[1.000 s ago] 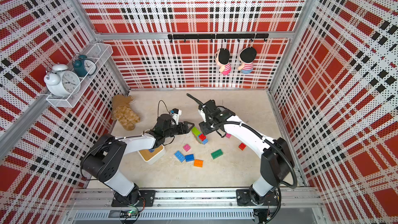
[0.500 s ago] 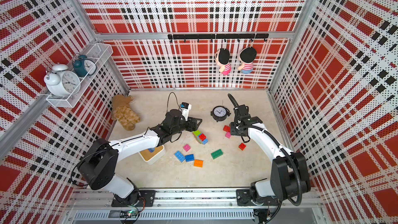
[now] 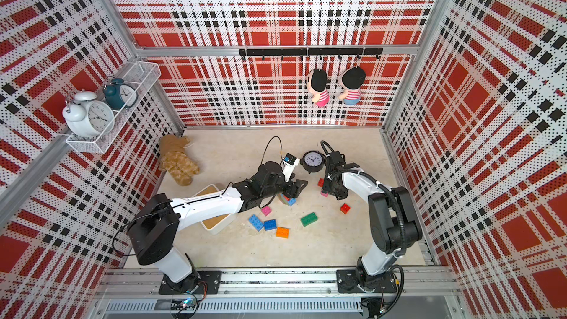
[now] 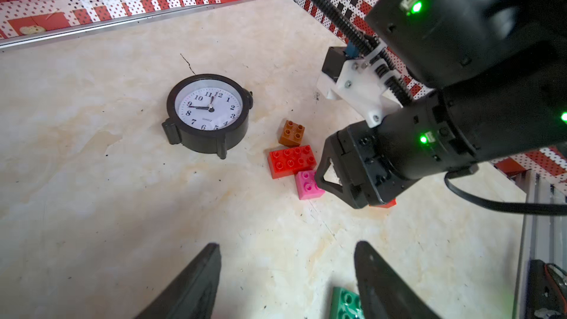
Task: Assemble a heart with building blocks
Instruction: Pick up the building block from the center of the board.
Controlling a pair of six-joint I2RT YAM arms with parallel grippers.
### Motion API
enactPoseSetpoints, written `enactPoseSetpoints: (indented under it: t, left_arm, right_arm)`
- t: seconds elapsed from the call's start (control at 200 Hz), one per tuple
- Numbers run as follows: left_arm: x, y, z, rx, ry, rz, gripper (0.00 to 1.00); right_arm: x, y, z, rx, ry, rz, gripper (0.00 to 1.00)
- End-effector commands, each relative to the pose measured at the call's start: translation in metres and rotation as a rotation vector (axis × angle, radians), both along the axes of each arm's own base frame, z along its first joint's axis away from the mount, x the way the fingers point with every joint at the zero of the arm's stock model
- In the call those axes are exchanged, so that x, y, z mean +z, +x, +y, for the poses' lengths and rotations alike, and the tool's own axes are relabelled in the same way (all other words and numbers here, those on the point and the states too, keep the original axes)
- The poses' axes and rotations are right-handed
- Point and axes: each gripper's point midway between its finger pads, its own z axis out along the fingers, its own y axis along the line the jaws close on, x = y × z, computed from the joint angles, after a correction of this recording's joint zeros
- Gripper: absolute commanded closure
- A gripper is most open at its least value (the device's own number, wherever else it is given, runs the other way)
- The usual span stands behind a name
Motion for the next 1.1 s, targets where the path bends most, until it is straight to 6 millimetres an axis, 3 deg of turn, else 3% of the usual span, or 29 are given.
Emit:
enactPoseSetpoints:
  t: [0.0,0.236,0.451,1.097]
  left_arm:
    - [-0.001,0.005,0.002,0.014,0.040,-0.022,0.28]
    - [-0.004,0.007,0.006,0.030,0.050,-0.025,0.29]
    - [-0.006,0.008,0.007,0.034,0.054,-0.022,0.29]
    - [-0.009,0.010,0.007,0.038,0.063,-0.016,0.30]
  right_arm:
    - [0.004,0.016,0.009,-0.024,0.022,-0.039,0.45]
    - [-0.005,0.017,0.013,-0.018,0.008,-0.003,0.41]
    - [-0.017,0.011,0.008,-0.014,-0.057,0.050,0.45]
    - [-0.016,0.008,0.006,0.004,-0.083,0.058,0.59]
